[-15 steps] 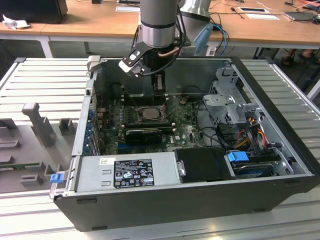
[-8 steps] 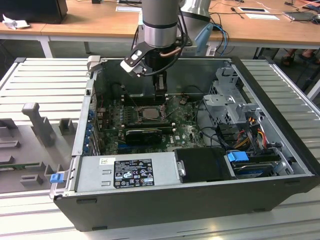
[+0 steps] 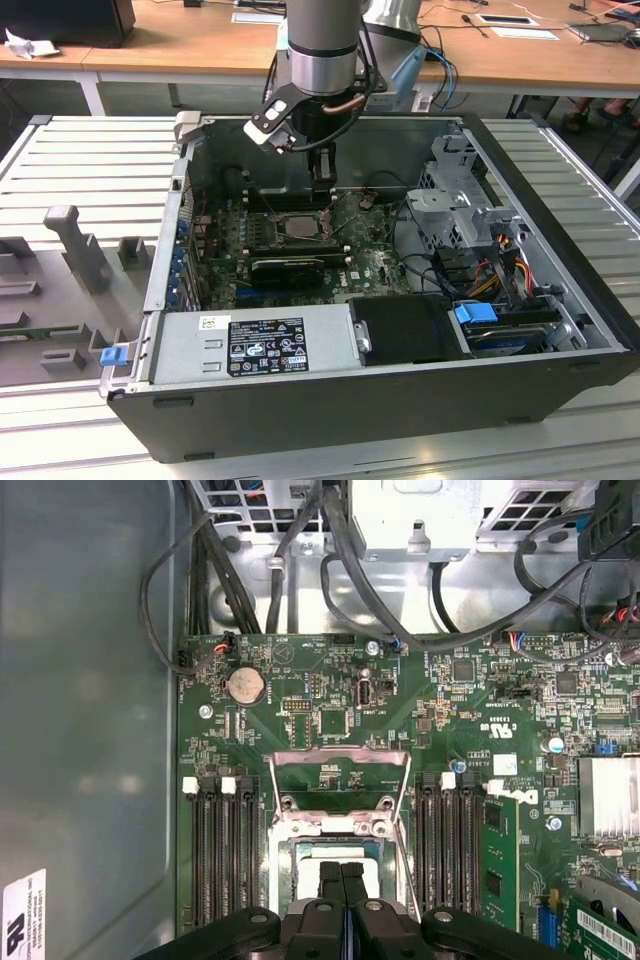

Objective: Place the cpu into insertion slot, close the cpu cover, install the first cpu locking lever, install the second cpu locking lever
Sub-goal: 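Close the cpu cover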

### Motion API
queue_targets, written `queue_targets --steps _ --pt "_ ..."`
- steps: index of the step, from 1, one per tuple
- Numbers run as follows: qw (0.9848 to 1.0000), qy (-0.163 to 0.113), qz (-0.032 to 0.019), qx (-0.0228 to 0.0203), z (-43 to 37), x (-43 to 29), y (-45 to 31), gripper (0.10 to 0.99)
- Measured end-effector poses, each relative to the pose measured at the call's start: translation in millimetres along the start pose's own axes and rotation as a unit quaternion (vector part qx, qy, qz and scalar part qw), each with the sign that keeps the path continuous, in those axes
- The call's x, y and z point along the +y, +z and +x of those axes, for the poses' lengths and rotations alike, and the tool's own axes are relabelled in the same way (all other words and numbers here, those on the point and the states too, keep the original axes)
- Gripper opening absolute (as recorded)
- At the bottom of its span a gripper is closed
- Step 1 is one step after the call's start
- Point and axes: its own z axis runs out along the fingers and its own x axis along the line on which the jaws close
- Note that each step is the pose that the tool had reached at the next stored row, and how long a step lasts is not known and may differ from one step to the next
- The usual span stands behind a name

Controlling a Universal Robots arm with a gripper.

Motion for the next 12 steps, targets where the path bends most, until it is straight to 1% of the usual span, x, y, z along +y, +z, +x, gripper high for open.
queue_targets --steps 12 --pt "1.0000 -0.001 0.0000 -0.0001 0.7 3.0 0.2 0.106"
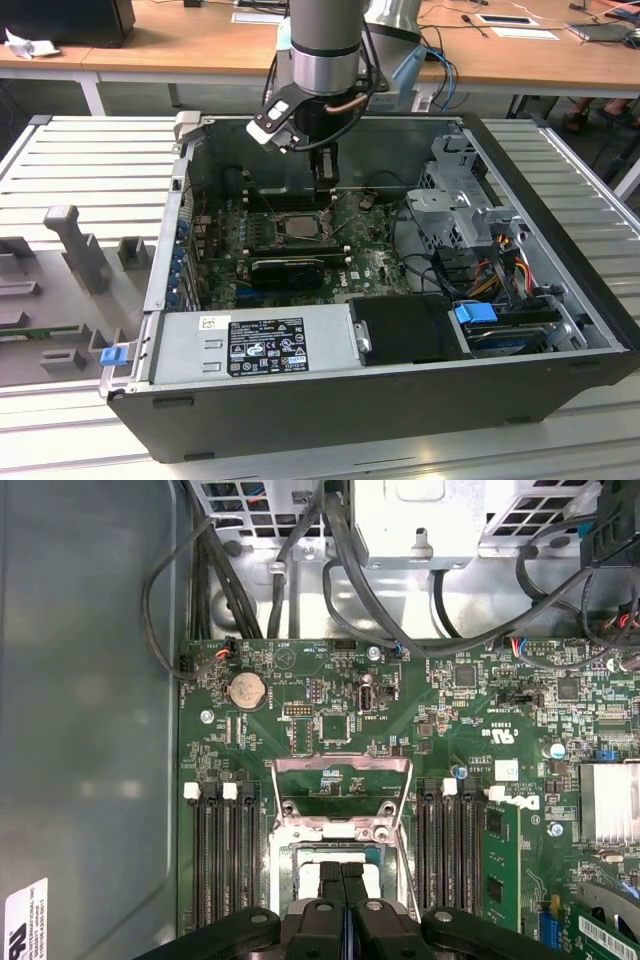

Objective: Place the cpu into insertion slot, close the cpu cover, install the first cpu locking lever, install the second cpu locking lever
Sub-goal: 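Close the cpu cover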

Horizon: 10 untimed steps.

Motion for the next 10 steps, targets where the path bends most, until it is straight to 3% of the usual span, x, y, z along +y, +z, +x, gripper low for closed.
queue_targets --steps 10 --pt "1.0000 -0.001 0.0000 -0.0001 0.4 4.9 0.3 0.106"
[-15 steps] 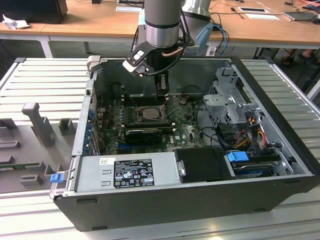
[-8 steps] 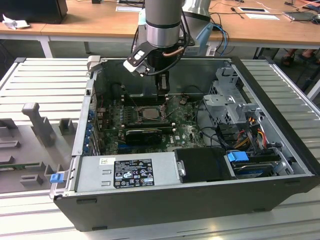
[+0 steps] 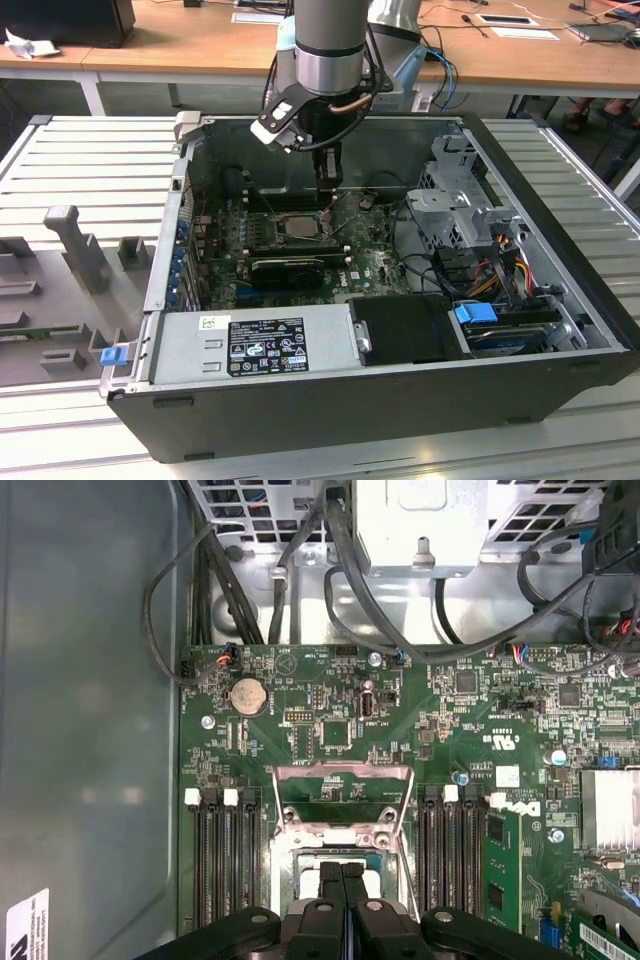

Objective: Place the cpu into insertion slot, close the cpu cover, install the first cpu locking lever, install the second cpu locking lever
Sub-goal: 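Close the cpu cover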

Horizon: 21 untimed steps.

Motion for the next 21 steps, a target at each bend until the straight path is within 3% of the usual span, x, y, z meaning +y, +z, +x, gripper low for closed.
queue_targets --steps 7,12,21 --pt "1.0000 -0.001 0.0000 -0.0001 0.2 9.3 -0.4 0.106" --pt "1.0000 -0.001 0.0000 0.0001 1.2 11.6 -10.1 0.106" --pt "1.0000 -0.001 0.0000 -0.0001 1.3 23.5 -10.6 0.106"
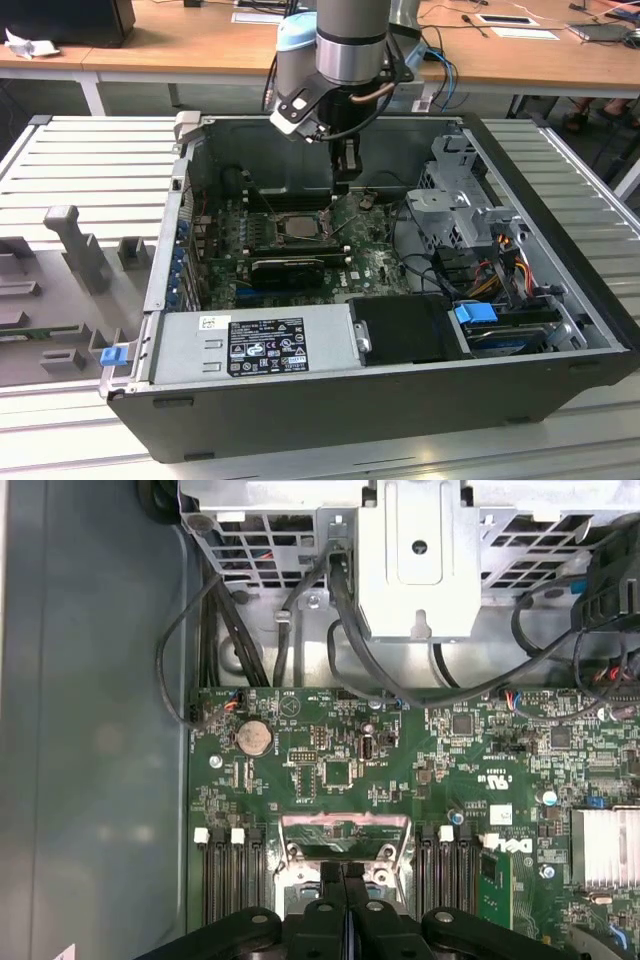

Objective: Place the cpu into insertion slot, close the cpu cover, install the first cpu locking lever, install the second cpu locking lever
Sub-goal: 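Close the cpu cover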

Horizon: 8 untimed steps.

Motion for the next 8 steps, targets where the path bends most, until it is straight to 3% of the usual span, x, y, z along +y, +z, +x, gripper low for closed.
queue_targets --steps 8 --pt "1.0000 0.000 0.0000 0.0000 0.0 15.8 0.8 0.106"
